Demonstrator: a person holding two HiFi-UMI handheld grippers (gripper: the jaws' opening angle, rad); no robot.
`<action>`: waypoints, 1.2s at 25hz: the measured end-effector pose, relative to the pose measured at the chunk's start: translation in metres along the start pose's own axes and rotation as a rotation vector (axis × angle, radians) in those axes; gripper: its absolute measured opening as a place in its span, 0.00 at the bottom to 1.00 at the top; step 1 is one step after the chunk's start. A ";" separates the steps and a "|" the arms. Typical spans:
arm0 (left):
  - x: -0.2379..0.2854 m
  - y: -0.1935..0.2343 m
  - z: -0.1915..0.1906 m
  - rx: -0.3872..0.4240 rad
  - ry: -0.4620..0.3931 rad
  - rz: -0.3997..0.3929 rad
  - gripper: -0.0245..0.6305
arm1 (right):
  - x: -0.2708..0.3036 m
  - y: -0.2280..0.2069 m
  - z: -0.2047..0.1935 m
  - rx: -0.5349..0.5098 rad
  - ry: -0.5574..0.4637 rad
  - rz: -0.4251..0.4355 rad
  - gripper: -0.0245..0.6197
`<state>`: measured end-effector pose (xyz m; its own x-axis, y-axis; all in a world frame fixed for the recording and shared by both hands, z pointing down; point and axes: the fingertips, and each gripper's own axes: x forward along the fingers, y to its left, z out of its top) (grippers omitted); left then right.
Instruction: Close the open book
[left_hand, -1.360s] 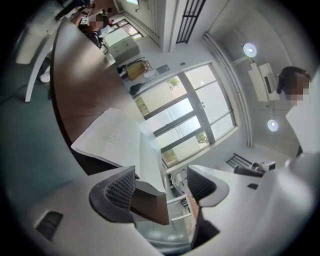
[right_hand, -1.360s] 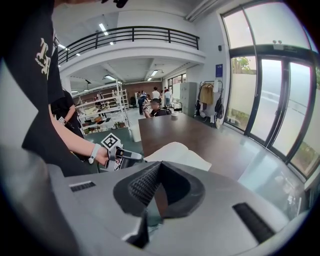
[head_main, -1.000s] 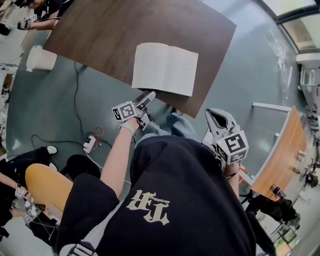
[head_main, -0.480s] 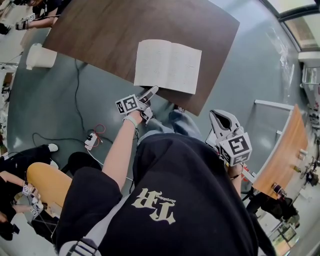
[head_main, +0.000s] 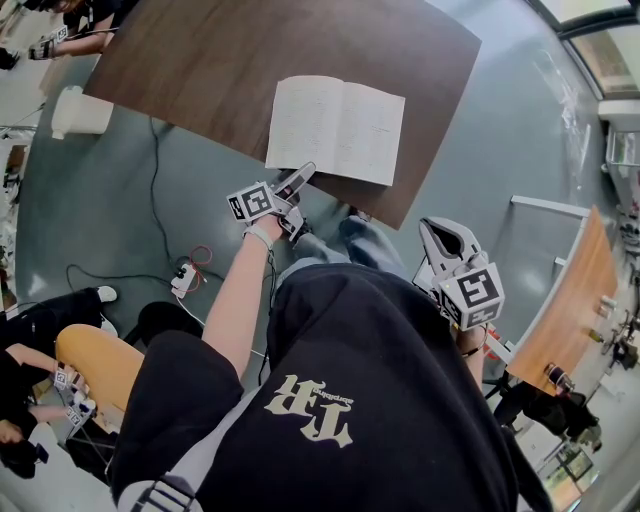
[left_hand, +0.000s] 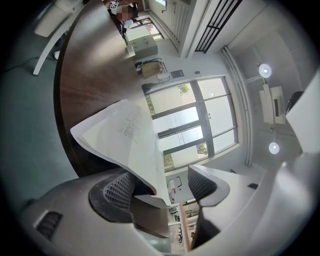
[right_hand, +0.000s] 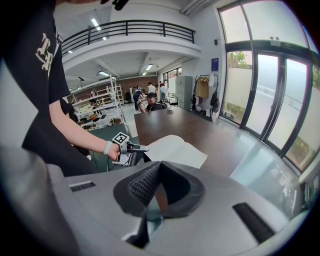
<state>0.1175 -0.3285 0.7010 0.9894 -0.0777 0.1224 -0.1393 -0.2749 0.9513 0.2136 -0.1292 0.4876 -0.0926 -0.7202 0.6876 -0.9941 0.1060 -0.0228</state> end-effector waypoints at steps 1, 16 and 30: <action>-0.001 -0.002 0.002 0.003 -0.005 -0.003 0.53 | 0.000 0.000 0.000 0.002 0.000 -0.001 0.02; -0.002 -0.033 0.010 0.154 0.061 -0.036 0.53 | 0.002 0.000 -0.003 0.010 -0.002 -0.003 0.02; 0.022 -0.074 -0.016 0.385 0.240 -0.066 0.53 | -0.009 -0.002 -0.016 0.041 -0.021 -0.015 0.02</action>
<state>0.1502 -0.2947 0.6381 0.9717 0.1639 0.1703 -0.0354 -0.6114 0.7905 0.2178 -0.1124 0.4930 -0.0782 -0.7361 0.6724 -0.9968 0.0668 -0.0429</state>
